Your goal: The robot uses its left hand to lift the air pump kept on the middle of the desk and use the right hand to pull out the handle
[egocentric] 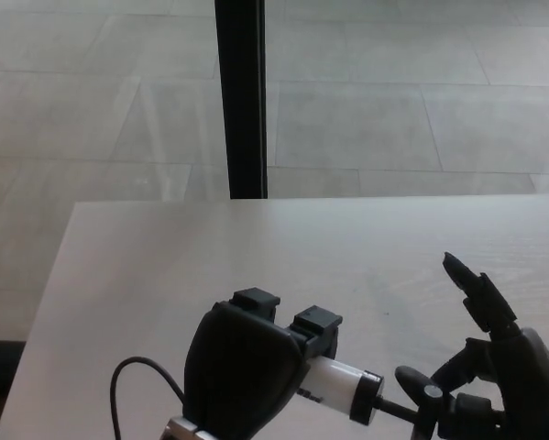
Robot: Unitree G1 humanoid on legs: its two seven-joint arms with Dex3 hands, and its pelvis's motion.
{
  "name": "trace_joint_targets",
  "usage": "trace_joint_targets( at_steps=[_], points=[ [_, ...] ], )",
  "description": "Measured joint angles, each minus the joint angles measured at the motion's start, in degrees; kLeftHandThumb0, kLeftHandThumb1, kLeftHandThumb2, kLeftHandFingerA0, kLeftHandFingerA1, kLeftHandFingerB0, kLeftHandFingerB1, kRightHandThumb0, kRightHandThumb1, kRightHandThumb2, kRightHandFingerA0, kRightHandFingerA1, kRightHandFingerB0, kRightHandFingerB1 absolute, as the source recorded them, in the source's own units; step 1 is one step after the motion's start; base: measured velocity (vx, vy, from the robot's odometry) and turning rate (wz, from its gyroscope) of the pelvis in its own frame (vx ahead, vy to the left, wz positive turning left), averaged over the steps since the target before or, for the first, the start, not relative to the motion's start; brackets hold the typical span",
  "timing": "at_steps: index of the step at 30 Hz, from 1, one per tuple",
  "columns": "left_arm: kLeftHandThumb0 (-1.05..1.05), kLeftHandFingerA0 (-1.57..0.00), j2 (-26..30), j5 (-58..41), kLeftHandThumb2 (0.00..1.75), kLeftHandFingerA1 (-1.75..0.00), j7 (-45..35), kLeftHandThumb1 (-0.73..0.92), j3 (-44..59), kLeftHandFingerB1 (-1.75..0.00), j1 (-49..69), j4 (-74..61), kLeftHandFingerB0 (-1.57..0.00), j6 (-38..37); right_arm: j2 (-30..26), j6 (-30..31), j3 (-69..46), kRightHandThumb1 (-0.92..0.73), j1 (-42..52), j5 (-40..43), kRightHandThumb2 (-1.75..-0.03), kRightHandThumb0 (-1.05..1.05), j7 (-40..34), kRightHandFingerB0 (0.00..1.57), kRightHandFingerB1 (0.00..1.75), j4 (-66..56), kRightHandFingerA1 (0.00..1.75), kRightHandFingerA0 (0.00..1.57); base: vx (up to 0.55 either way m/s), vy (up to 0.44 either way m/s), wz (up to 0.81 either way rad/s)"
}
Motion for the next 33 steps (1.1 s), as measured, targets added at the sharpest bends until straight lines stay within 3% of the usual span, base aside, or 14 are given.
trace_joint_targets(
  at_steps=[1,2,3,4,6,7,8,9,10,11,12,24,25,33],
  points=[
    [-0.04,-0.87,0.0,-0.1,1.30,-1.75,0.0,0.41,0.3,-1.63,-0.1,0.2,-0.70,-0.1,-0.1,0.2,0.0,-0.72,0.0,-0.3,-0.62,-0.42,0.0,0.25,0.29,-0.2,1.21,0.94,0.00,0.000,0.00],
    [-0.05,-0.87,0.1,-0.2,1.29,-1.75,0.0,0.40,0.5,-1.62,-0.2,0.3,-0.70,-0.2,-0.1,0.4,-0.1,-0.61,0.0,-0.5,-0.87,-0.48,0.1,0.22,0.44,-0.3,1.21,1.00,0.00,0.000,0.00],
    [-0.06,-0.86,0.3,-0.2,1.28,-1.75,0.0,0.41,0.9,-1.58,-0.3,0.3,-0.70,-0.2,-0.1,0.5,-0.2,-0.73,0.0,-0.6,-0.65,-0.42,0.1,0.29,0.32,-0.4,1.41,0.95,0.00,0.000,0.00],
    [-0.06,-0.84,0.6,-0.2,1.26,-1.75,0.0,0.44,1.2,-1.58,-0.6,0.3,-0.70,-0.1,-0.1,0.5,-0.3,-0.58,0.0,-0.7,-0.94,-0.52,0.2,0.28,0.49,-0.4,1.27,1.05,0.00,0.000,0.00],
    [-0.06,-0.84,1.5,-0.3,1.26,-1.75,-0.1,0.44,2.0,-1.58,-1.3,0.3,-0.70,-0.2,0.0,0.6,-0.7,-0.58,0.0,-0.7,-0.94,-0.52,0.2,0.28,0.49,-0.4,1.27,1.05,0.00,0.000,0.00],
    [-0.05,-0.86,2.1,-0.5,1.25,-1.75,-0.4,0.45,2.6,-1.57,-1.6,0.3,-0.72,-0.2,0.0,0.7,-1.0,-0.61,0.0,-0.7,-0.98,-0.50,0.3,0.36,0.54,-0.4,1.28,1.10,0.00,0.000,0.00],
    [-0.13,-1.20,2.4,-0.7,1.24,-1.46,-0.7,0.44,3.1,-1.27,-1.8,0.2,-0.98,-0.3,0.1,0.8,-1.3,-0.78,0.0,-0.7,-0.67,-0.42,0.3,0.46,0.39,-0.5,1.46,0.95,0.00,0.000,0.00],
    [-0.12,-1.20,2.7,-0.9,1.23,-1.45,-0.9,0.43,3.6,-1.26,-2.1,0.2,-1.00,-0.5,0.4,1.1,-1.4,-0.63,0.0,-0.7,-1.03,-0.42,0.3,0.42,0.58,-0.6,1.26,1.14,0.00,0.000,0.00],
    [-0.14,-1.19,3.2,-1.0,1.23,-1.46,-0.9,0.44,4.0,-1.27,-2.4,0.2,-0.98,-0.7,0.6,1.3,-1.5,-0.78,0.0,-0.7,-0.66,-0.41,0.3,0.50,0.41,-0.7,1.45,0.94,0.00,0.000,0.00],
    [-0.13,-1.17,3.9,-1.1,1.21,-1.44,-1.0,0.44,4.5,-1.26,-2.8,0.2,-0.97,-0.9,0.9,1.5,-1.6,-0.78,0.0,-0.7,-0.66,-0.41,0.3,0.51,0.41,-1.0,1.46,0.94,0.00,0.000,0.00],
    [-0.08,-0.84,4.5,-1.2,1.26,-1.75,-1.0,0.42,4.9,-1.55,-2.9,0.2,-0.73,-1.1,1.1,1.8,-1.7,-0.79,0.0,-0.7,-0.66,-0.42,0.4,0.53,0.42,-1.2,1.47,0.94,0.00,0.000,0.00],
    [-0.07,-0.83,6.4,-1.8,1.21,-1.75,-1.3,0.44,5.4,-1.54,-1.5,0.9,-0.73,-1.8,1.6,3.9,-3.0,-0.74,-0.1,-0.6,-0.65,-0.49,1.4,0.52,0.41,-3.4,1.47,0.93,0.00,0.000,0.00],
    [-0.07,-0.85,6.3,-1.9,1.24,-1.75,-1.3,0.43,5.4,-1.56,-1.5,1.0,-0.72,-1.9,1.6,4.2,-3.0,-0.69,-0.1,-0.6,-0.62,-0.54,1.8,0.44,0.36,-3.9,1.32,0.97,0.00,0.000,0.00],
    [-0.09,-0.87,4.0,-2.2,1.36,-1.75,-1.7,0.43,5.3,-1.50,-2.3,1.5,-0.77,-2.0,-0.4,6.3,1.0,-0.62,0.0,-1.1,-0.59,-0.54,5.7,0.34,0.32,-5.6,1.20,0.98,0.00,0.000,0.00]
  ],
)
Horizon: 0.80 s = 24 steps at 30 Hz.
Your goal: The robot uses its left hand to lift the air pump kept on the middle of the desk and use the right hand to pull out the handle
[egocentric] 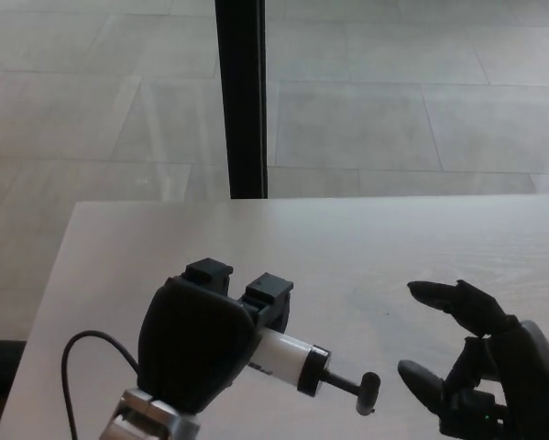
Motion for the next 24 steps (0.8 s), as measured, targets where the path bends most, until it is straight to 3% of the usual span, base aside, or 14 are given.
trace_joint_targets(
  at_steps=[1,7,8,9,10,11,14,15,16,17,18,19,20,24],
  points=[
    [-0.09,-0.89,-0.2,0.0,1.38,-1.75,-0.1,0.42,0.0,-1.45,-0.1,0.0,-0.79,0.0,-0.3,0.4,0.4,-0.49,0.0,-0.1,-0.86,-0.61,0.5,0.27,0.46,-0.4,1.09,1.00,0.00,0.000,0.00],
    [-0.10,-0.87,-1.6,-0.4,1.31,-1.75,-1.0,0.44,0.4,-1.46,-1.8,0.4,-0.75,0.3,-1.6,2.4,3.8,-0.59,0.8,-0.9,-0.58,-0.54,3.2,0.31,0.32,-1.7,1.15,0.98,0.00,0.000,0.00],
    [-0.15,-1.19,-1.8,-0.4,1.21,-1.45,-1.2,0.45,0.5,-1.24,-2.2,0.5,-0.94,0.5,-1.8,2.7,4.2,-0.59,1.0,-1.1,-0.58,-0.54,3.6,0.32,0.32,-1.7,1.19,0.97,0.00,0.000,0.00],
    [-0.14,-1.19,-2.0,-0.3,1.21,-1.45,-1.3,0.45,0.5,-1.24,-2.6,0.6,-0.93,0.6,-2.1,2.9,4.7,-0.46,1.1,-1.2,-0.84,-0.60,4.0,0.25,0.46,-1.7,1.15,0.99,0.00,0.000,0.00],
    [-0.14,-1.19,-2.2,-0.3,1.23,-1.46,-1.4,0.46,0.5,-1.25,-2.8,0.6,-0.93,0.9,-2.2,3.1,5.0,-0.58,1.3,-1.3,-0.58,-0.55,4.3,0.33,0.33,-1.8,1.27,0.96,0.00,0.000,0.00],
    [-0.10,-0.86,-2.3,-0.2,1.30,-1.75,-1.5,0.45,0.5,-1.48,-3.0,0.7,-0.75,1.0,-2.4,3.3,5.2,-0.58,1.3,-1.5,-0.58,-0.54,4.6,0.35,0.34,-1.8,1.37,0.93,0.00,0.000,0.00],
    [-0.10,-0.88,-3.0,-0.2,1.29,-1.75,-2.2,0.46,0.5,-1.44,-3.4,0.7,-0.77,1.6,-2.7,3.7,6.0,-0.56,1.4,-2.0,-0.60,-0.52,4.9,0.38,0.36,-1.8,1.47,0.90,0.00,0.000,0.00],
    [-0.17,-1.18,-3.2,-0.2,1.20,-1.43,-2.4,0.48,0.5,-1.21,-3.4,0.7,-0.93,1.8,-2.7,3.8,6.1,-0.59,1.4,-2.2,-0.59,-0.51,5.0,0.38,0.36,-1.8,1.47,0.92,0.00,0.000,0.00],
    [-0.16,-1.17,-3.4,-0.1,1.21,-1.44,-2.5,0.47,0.5,-1.23,-3.4,0.7,-0.92,2.0,-2.7,3.8,6.2,-0.56,1.4,-2.3,-0.60,-0.50,5.0,0.40,0.37,-1.8,1.43,0.94,0.00,0.000,0.00],
    [-0.11,-0.87,-3.5,-0.1,1.30,-1.75,-2.7,0.45,0.5,-1.44,-3.4,0.7,-0.76,2.2,-2.7,3.9,6.3,-0.56,1.4,-2.5,-0.59,-0.49,5.0,0.42,0.37,-1.8,1.42,0.95,0.00,0.000,0.00],
    [-0.11,-0.87,-3.5,-0.1,1.30,-1.75,-2.9,0.45,0.5,-1.44,-3.4,0.6,-0.76,2.2,-2.7,3.9,6.3,-0.56,1.4,-2.7,-0.59,-0.49,4.9,0.42,0.37,-1.8,1.42,0.95,0.00,0.000,0.00],
    [-0.09,-0.88,-3.5,-0.1,1.33,-1.75,-3.1,0.43,0.4,-1.46,-3.3,0.7,-0.77,2.2,-2.6,3.9,6.3,-0.40,1.4,-2.8,-0.85,-0.52,4.8,0.32,0.50,-1.8,1.19,1.01,0.00,0.000,0.00],
    [-0.10,-0.88,-3.5,-0.1,1.32,-1.75,-3.1,0.44,0.4,-1.48,-3.3,0.7,-0.78,2.2,-2.5,3.9,6.3,-0.56,1.4,-3.0,-0.59,-0.48,4.8,0.45,0.37,-1.8,1.23,0.99,0.00,0.000,0.00],
    [-0.10,-0.87,-3.5,-0.2,1.33,-1.75,-2.8,0.44,0.4,-1.50,-3.2,1.6,-0.77,2.1,-1.2,3.2,5.9,-0.61,1.4,-3.2,-0.59,-0.48,3.3,0.52,0.41,-1.1,1.25,1.00,0.00,0.000,0.00]
  ],
)
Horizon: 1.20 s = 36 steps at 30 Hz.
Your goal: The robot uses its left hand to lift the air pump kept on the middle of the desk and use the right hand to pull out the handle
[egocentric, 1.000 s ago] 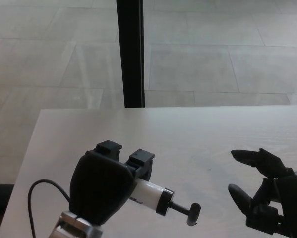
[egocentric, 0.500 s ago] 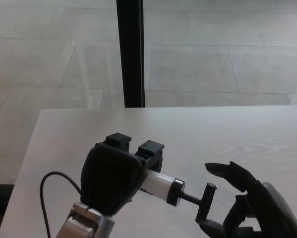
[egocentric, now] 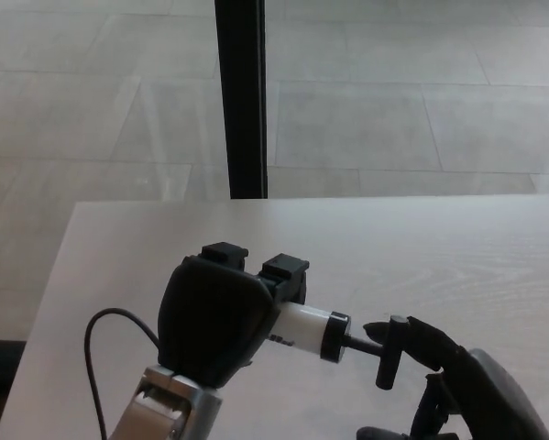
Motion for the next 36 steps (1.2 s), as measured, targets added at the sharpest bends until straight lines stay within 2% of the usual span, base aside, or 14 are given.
trace_joint_targets(
  at_steps=[1,2,3,4,5,6,12,13,17,25,26,29,30,36],
  points=[
    [-0.19,-1.16,0.1,0.0,1.19,-1.42,0.1,0.50,0.0,-1.18,0.1,0.2,-0.91,0.0,0.6,-0.5,-0.2,-0.63,0.0,-0.1,-0.60,-0.48,-0.8,0.54,0.43,0.3,1.30,0.99,0.00,0.000,0.00],
    [-0.19,-1.16,0.1,0.1,1.19,-1.42,0.1,0.50,-0.1,-1.18,0.2,0.2,-0.91,0.0,0.9,-0.8,-0.3,-0.63,0.0,-0.1,-0.60,-0.48,-1.3,0.54,0.43,0.5,1.30,0.99,0.00,0.000,0.00],
    [-0.11,-0.87,0.2,0.2,1.26,-1.75,0.1,0.47,-0.2,-1.36,0.3,0.2,-0.80,0.0,1.3,-1.1,-0.5,-0.65,0.0,-0.2,-0.62,-0.51,-1.8,0.55,0.43,0.7,1.31,0.99,0.00,0.000,0.00],
    [-0.17,-1.17,0.3,0.3,1.18,-1.42,0.1,0.48,-0.3,-1.16,0.4,0.2,-0.92,0.0,1.6,-1.4,-0.6,-0.65,0.0,-0.3,-0.62,-0.51,-2.3,0.55,0.44,0.9,1.33,0.99,0.00,0.000,0.00],
    [-0.17,-1.17,0.3,0.4,1.18,-1.42,0.1,0.48,-0.4,-1.16,0.5,0.1,-0.92,0.0,2.0,-1.7,-0.8,-0.65,0.1,-0.4,-0.62,-0.51,-2.8,0.55,0.44,1.0,1.33,0.99,0.00,0.000,0.00],
    [-0.10,-0.88,0.3,0.5,1.29,-1.75,0.1,0.46,-0.5,-1.40,0.6,0.1,-0.78,0.0,2.3,-2.0,-1.0,-0.67,0.1,-0.4,-0.63,-0.52,-3.2,0.57,0.46,1.0,1.35,1.00,0.00,0.000,0.00],
    [-0.07,-0.88,1.1,1.8,1.22,-1.75,1.3,0.42,-1.5,-1.35,0.9,0.5,-0.81,0.1,4.1,-3.8,-2.4,-0.75,0.2,-0.5,-0.65,-0.46,-5.8,0.60,0.47,1.3,1.46,1.03,0.00,0.000,0.00],
    [-0.07,-0.89,1.1,2.0,1.21,-1.75,1.5,0.43,-1.6,-1.37,0.9,0.7,-0.81,0.1,4.3,-4.0,-2.5,-0.59,0.2,-0.4,-0.91,-0.51,-6.0,0.54,0.59,1.3,1.30,1.12,0.00,0.000,0.00],
    [-0.07,-0.88,1.3,2.6,1.20,-1.75,3.3,0.46,-2.1,-1.41,0.9,1.8,-0.78,0.1,5.4,-5.1,-3.5,-0.77,0.3,-0.2,-0.64,-0.40,-7.2,0.68,0.50,1.4,1.52,1.06,0.00,0.000,0.00],
    [-0.07,-0.86,1.3,2.9,1.25,-1.75,4.2,0.44,-2.3,-1.54,0.7,2.1,-0.71,0.0,6.2,-6.8,-3.6,-0.76,0.4,-0.2,-0.70,-0.33,-8.9,0.86,0.64,2.3,1.73,0.98,0.00,0.000,0.00],
    [-0.15,-1.18,1.3,2.9,1.21,-1.47,4.2,0.46,-2.3,-1.28,0.6,2.1,-0.95,0.1,6.2,-7.0,-3.6,-0.75,0.4,-0.2,-0.69,-0.34,-9.0,0.90,0.64,2.4,1.71,0.95,0.00,0.000,0.00],
    [-0.14,-1.17,0.7,2.9,1.21,-1.48,4.2,0.46,-2.4,-1.29,0.1,2.1,-0.95,0.1,6.0,-7.4,-3.4,-0.75,0.4,-0.4,-0.70,-0.34,-9.2,0.92,0.65,2.7,1.71,0.93,0.00,0.000,0.00],
    [-0.08,-0.86,0.4,2.7,1.24,-1.75,4.1,0.46,-2.3,-1.58,-0.1,2.1,-0.70,0.0,5.9,-7.4,-3.4,-0.76,0.4,-0.4,-0.70,-0.35,-9.2,0.93,0.64,2.7,1.71,0.93,0.00,0.000,0.00],
    [-0.08,-0.87,-1.7,2.0,1.19,-1.75,4.0,0.48,-2.1,-1.51,-1.2,2.2,-0.75,0.0,5.7,-7.5,-2.8,-0.76,0.5,-0.5,-0.70,-0.36,-8.9,0.96,0.62,2.7,1.70,0.92,0.00,0.000,0.00]
  ],
)
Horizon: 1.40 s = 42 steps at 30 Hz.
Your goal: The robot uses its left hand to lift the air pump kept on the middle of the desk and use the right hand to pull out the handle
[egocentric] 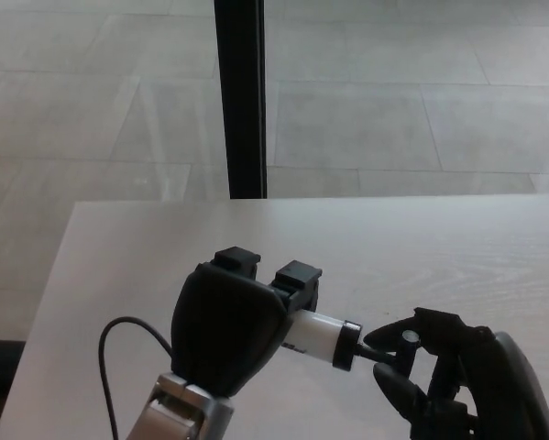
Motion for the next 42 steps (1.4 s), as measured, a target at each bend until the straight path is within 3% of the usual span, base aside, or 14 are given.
trace_joint_targets(
  at_steps=[8,12,14,17,19,21,25,26,28,29,30,31,41,42],
  points=[
    [-0.08,-0.87,-1.5,-0.3,1.22,-1.75,-0.9,0.45,0.0,-1.41,-0.7,0.0,-0.78,0.4,-0.4,0.0,0.6,-0.78,0.1,-0.5,-0.68,-0.36,0.1,0.93,0.79,0.5,1.75,0.86,0.00,0.000,0.00],
    [-0.05,-0.87,-1.8,-0.4,1.24,-1.75,-1.3,0.45,0.0,-1.55,-0.5,-0.2,-0.75,0.5,-0.4,-0.2,0.5,-0.79,0.0,-0.5,-0.73,-0.34,0.0,0.74,1.28,0.9,1.75,0.82,0.00,0.000,0.00],
    [-0.08,-0.85,-2.0,-0.5,1.19,-1.75,-1.3,0.48,-0.1,-1.47,-0.2,-0.2,-0.75,0.5,-0.3,-0.3,0.5,-0.75,0.0,-0.5,-0.86,-0.33,-0.2,0.67,1.58,1.1,1.75,0.84,0.00,0.000,0.00],
    [-0.05,-0.85,-1.9,-0.5,1.23,-1.75,-1.3,0.44,-0.2,-1.49,0.1,-0.2,-0.74,0.5,-0.2,-1.0,0.3,-0.72,0.0,-0.6,-0.93,-0.33,-1.0,0.66,1.66,1.7,1.75,0.84,0.00,0.000,0.00],
    [-0.05,-0.86,-1.9,-0.5,1.24,-1.75,-1.3,0.44,-0.2,-1.51,0.5,-0.3,-0.74,0.5,-0.1,-1.4,0.1,-0.69,0.0,-0.5,-0.97,-0.33,-1.5,0.69,1.67,1.8,1.75,0.86,0.00,0.000,0.00],
    [-0.04,-0.85,-1.8,-0.5,1.22,-1.75,-1.3,0.45,-0.2,-1.54,0.6,-0.3,-0.72,0.5,0.4,-1.9,-0.2,-0.57,0.0,-0.5,-1.15,-0.34,-2.0,0.70,1.71,2.0,1.75,0.90,0.00,0.000,0.00],
    [-0.05,-0.87,-1.6,-0.5,1.27,-1.75,-1.2,0.42,-0.3,-1.47,1.1,-0.3,-0.75,0.5,1.5,-3.5,-0.9,-0.54,0.0,-0.6,-1.20,-0.37,-3.9,0.71,1.75,2.4,1.75,0.92,0.00,0.000,0.00],
    [-0.08,-1.19,-1.5,-0.5,1.23,-1.46,-1.2,0.43,-0.3,-1.24,1.1,-0.3,-0.95,0.5,1.7,-4.0,-0.9,-0.55,0.0,-0.6,-1.18,-0.39,-4.4,0.70,1.75,2.5,1.75,0.91,0.00,0.000,0.00],
    [-0.08,-1.20,-1.4,-0.5,1.23,-1.48,-0.9,0.43,-0.3,-1.23,1.2,-0.2,-0.94,0.4,2.0,-4.8,-1.0,-0.55,0.0,-0.6,-1.16,-0.37,-5.2,0.71,1.74,2.6,1.75,0.92,0.00,0.000,0.00],
    [-0.05,-0.88,-1.3,-0.5,1.29,-1.75,-0.8,0.42,-0.3,-1.41,1.2,-0.1,-0.77,0.4,2.1,-5.1,-1.0,-0.55,0.0,-0.6,-1.16,-0.37,-5.6,0.70,1.75,2.7,1.75,0.91,0.00,0.000,0.00],
    [-0.05,-0.88,-1.2,-0.5,1.29,-1.75,-0.7,0.42,-0.3,-1.41,1.2,-0.1,-0.77,0.3,2.2,-5.5,-1.1,-0.55,0.0,-0.6,-1.16,-0.37,-6.0,0.70,1.75,2.8,1.75,0.91,0.00,0.000,0.00],
    [-0.04,-0.86,-1.1,-0.4,1.23,-1.75,-0.7,0.45,-0.3,-1.56,1.2,-0.1,-0.72,0.3,2.3,-5.9,-1.1,-0.57,0.0,-0.6,-1.14,-0.38,-6.3,0.71,1.74,2.8,1.75,0.92,0.00,0.000,0.00],
    [-0.10,-0.87,-0.8,-0.8,1.22,-1.75,-0.7,0.48,0.5,-1.57,1.3,-0.6,-0.71,0.3,3.0,-7.6,-1.6,-0.55,0.0,-0.7,-1.14,-0.35,-7.9,0.73,1.67,2.9,1.75,0.92,0.00,0.000,0.00],
    [-0.17,-1.17,-0.8,-1.0,1.20,-1.44,-0.8,0.48,0.6,-1.27,1.2,-0.7,-0.97,0.3,3.0,-7.6,-1.6,-0.57,0.0,-0.7,-1.14,-0.34,-8.0,0.73,1.66,2.9,1.75,0.92,0.00,0.000,0.00]
  ],
)
